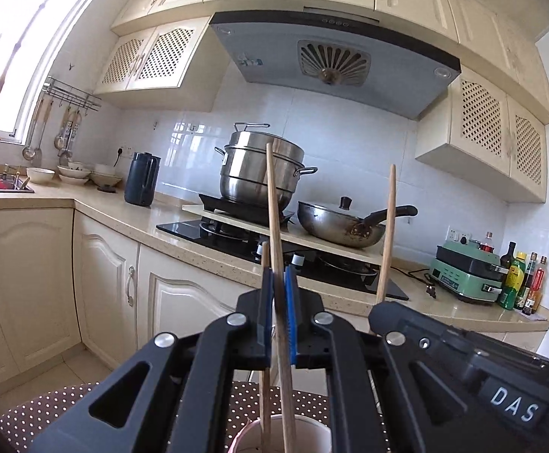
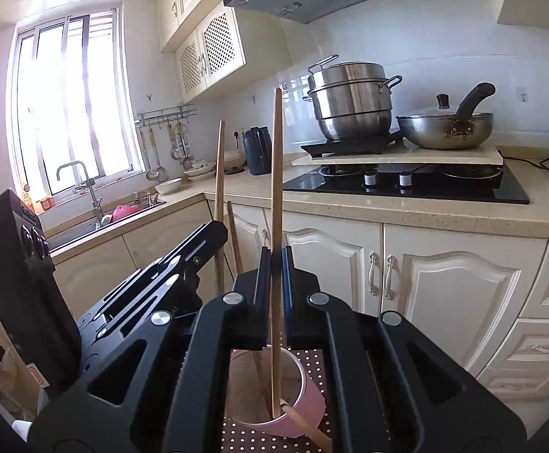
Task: Organize utensils
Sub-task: 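Carry both upright chopsticks over the pink cup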
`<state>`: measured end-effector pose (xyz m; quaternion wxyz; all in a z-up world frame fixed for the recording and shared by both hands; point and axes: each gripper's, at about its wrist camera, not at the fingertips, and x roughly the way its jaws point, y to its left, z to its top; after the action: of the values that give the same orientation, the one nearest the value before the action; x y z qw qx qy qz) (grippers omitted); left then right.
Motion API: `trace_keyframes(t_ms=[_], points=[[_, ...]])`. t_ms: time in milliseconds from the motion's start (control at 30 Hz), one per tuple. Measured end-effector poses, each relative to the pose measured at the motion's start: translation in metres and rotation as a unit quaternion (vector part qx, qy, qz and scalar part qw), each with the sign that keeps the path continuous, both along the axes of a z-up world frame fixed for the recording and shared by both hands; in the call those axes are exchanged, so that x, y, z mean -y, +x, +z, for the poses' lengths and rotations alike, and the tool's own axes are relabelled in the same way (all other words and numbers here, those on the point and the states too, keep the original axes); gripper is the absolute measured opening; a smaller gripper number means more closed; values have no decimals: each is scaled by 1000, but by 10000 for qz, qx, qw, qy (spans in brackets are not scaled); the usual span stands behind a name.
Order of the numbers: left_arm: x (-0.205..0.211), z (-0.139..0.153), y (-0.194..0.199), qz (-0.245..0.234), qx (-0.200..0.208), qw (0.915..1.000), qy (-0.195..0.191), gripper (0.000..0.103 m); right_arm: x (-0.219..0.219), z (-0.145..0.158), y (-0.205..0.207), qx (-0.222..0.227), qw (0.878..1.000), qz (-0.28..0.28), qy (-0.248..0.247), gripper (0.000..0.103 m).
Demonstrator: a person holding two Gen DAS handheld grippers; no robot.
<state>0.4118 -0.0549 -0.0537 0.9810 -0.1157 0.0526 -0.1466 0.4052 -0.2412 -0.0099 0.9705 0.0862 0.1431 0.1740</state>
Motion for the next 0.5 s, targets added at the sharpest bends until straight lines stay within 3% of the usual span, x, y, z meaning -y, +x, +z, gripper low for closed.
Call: trace_keyframes(t_ms=[500], points=[[6, -2, 1, 234, 361, 9991, 36, 6, 3, -7, -4, 29, 10000, 44, -69, 6]])
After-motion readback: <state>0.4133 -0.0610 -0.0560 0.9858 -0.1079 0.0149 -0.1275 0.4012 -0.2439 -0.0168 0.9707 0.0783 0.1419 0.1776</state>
